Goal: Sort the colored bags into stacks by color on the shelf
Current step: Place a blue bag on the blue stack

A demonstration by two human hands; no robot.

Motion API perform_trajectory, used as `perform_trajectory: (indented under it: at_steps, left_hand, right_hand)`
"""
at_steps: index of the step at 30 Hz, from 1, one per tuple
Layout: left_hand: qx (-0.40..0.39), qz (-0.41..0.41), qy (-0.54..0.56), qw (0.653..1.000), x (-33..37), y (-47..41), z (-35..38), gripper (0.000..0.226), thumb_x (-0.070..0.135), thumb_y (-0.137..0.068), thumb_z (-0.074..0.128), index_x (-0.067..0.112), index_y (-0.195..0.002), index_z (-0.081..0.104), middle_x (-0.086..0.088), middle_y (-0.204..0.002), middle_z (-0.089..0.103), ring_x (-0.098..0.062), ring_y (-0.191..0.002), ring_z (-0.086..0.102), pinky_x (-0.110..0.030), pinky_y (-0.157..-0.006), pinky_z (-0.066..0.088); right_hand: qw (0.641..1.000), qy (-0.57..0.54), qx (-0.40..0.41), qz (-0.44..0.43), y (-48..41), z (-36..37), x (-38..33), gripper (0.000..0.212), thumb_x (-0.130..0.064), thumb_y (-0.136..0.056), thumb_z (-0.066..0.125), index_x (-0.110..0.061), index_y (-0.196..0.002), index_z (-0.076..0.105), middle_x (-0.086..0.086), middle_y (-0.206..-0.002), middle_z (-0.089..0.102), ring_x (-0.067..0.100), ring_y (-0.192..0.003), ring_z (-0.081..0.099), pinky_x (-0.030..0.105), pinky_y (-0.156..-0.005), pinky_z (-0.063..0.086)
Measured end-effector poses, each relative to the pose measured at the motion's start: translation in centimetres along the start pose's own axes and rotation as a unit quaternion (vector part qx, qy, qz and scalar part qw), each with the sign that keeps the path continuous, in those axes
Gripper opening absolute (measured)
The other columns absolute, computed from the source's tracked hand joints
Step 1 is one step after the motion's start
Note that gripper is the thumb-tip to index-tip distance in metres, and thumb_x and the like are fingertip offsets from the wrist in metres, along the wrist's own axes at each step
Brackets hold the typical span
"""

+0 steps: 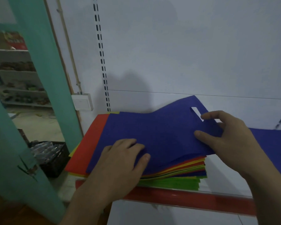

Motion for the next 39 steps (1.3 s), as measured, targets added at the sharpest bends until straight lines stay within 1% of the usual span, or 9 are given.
perform_trajectory:
  at_steps: [3, 6, 14, 20, 24, 28, 32, 35, 39]
  left_hand:
    - [0.046, -0.07, -0.024, 0.996, -1.8, -0.3, -1.4, 0.047, 0.061, -0.096, 0.028, 0.04, -0.133, 0.048, 0.003, -0.157, 0.027, -0.019, -0.143, 0.025, -0.042, -0.11, 0.035]
    - [0.001, -0.167, -0.049, 0.985, -3.9, 0.0, -1.4, 0.064, 0.07, -0.09, 0.043, 0.041, -0.145, 0.029, -0.011, -0.16, 0.012, -0.034, -0.141, 0.028, -0.045, -0.109, 0.036]
    - [-0.014, -0.124, 0.03, 0.992, -3.3, -1.6, -3.1, 0.081, 0.058, -0.076, 0.074, 0.036, -0.142, 0.033, 0.001, -0.13, 0.054, -0.021, -0.11, 0.057, -0.034, -0.087, 0.049]
    - [0.218, -0.084, 0.104, 0.967, -2.6, -0.2, -6.7, 0.042, 0.023, -0.091, 0.068, 0.03, -0.13, 0.056, 0.009, -0.126, 0.061, -0.01, -0.104, 0.057, -0.025, -0.088, 0.043]
    - [0.273, -0.04, 0.167, 0.947, -0.6, 0.6, -7.9, 0.041, 0.016, -0.093, 0.064, 0.033, -0.13, 0.057, 0.021, -0.116, 0.054, 0.011, -0.093, 0.046, -0.004, -0.076, 0.036]
    - [0.295, 0.002, 0.222, 0.929, 2.3, 0.8, -8.1, 0.045, 0.01, -0.094, 0.061, 0.036, -0.131, 0.057, 0.034, -0.121, 0.05, 0.023, -0.107, 0.045, 0.003, -0.084, 0.036]
    - [0.282, 0.02, 0.237, 0.93, 6.2, 0.2, -7.3, 0.047, 0.009, -0.095, 0.057, 0.037, -0.133, 0.055, 0.042, -0.122, 0.044, 0.026, -0.106, 0.045, 0.006, -0.083, 0.035]
    - [0.275, 0.027, 0.261, 0.925, 9.8, -0.6, -6.3, 0.049, 0.009, -0.095, 0.055, 0.038, -0.134, 0.055, 0.037, -0.12, 0.049, 0.019, -0.095, 0.055, 0.0, -0.071, 0.042]
    - [0.263, 0.03, 0.308, 0.914, 15.3, -2.2, -4.3, 0.047, 0.013, -0.094, 0.055, 0.041, -0.132, 0.055, 0.028, -0.121, 0.06, 0.006, -0.102, 0.062, -0.028, -0.082, 0.056]
  right_hand:
    - [0.995, 0.057, 0.078, -0.038, 0.4, -1.6, -0.6, 0.031, -0.028, -0.087, 0.073, -0.035, -0.114, 0.06, -0.007, -0.11, 0.061, 0.015, -0.086, 0.059, 0.033, -0.069, 0.051]
    - [0.986, 0.108, 0.115, -0.051, 0.9, -2.6, -1.0, 0.031, -0.021, -0.088, 0.073, -0.027, -0.117, 0.065, -0.006, -0.102, 0.06, 0.015, -0.078, 0.05, 0.03, -0.073, 0.042]
    - [0.997, 0.038, 0.061, -0.039, 0.8, -1.3, -0.1, 0.017, -0.024, -0.09, 0.071, -0.033, -0.103, 0.066, -0.009, -0.105, 0.058, 0.015, -0.091, 0.053, 0.031, -0.075, 0.042]
    - [0.996, -0.027, 0.066, -0.059, 0.9, -2.0, 1.1, 0.021, -0.023, -0.089, 0.072, -0.038, -0.103, 0.067, -0.011, -0.109, 0.062, 0.01, -0.092, 0.06, 0.03, -0.068, 0.052]
    - [0.975, -0.199, 0.084, -0.054, 1.0, -3.5, 2.2, 0.015, -0.019, -0.095, 0.064, -0.032, -0.097, 0.07, -0.02, -0.104, 0.065, -0.003, -0.088, 0.064, 0.022, -0.058, 0.057]
    - [0.967, -0.216, 0.117, -0.064, 1.1, -6.4, 4.0, 0.02, -0.013, -0.093, 0.067, -0.032, -0.096, 0.07, -0.017, -0.109, 0.067, -0.006, -0.096, 0.063, 0.017, -0.064, 0.057]
    - [0.971, -0.192, 0.133, -0.038, 1.0, -10.1, 7.7, 0.024, -0.013, -0.085, 0.075, -0.033, -0.098, 0.071, -0.011, -0.112, 0.07, 0.014, -0.109, 0.064, 0.047, -0.09, 0.056]
    - [0.975, -0.172, 0.135, -0.031, 1.1, -13.5, 10.4, 0.032, -0.009, -0.084, 0.076, -0.034, -0.103, 0.071, -0.013, -0.111, 0.071, 0.013, -0.11, 0.064, 0.049, -0.093, 0.055]
    - [0.977, -0.171, 0.126, -0.003, 1.2, -18.1, 15.2, 0.038, -0.008, -0.087, 0.073, -0.034, -0.115, 0.07, -0.015, -0.109, 0.071, 0.002, -0.095, 0.068, 0.043, -0.082, 0.06]
Point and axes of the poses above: each hand's wrist, its own y-axis away from the middle knuckle, its own z-axis out of the palm, x = y × z, the point moved 9 cm from there along -y, towards the middle knuckle
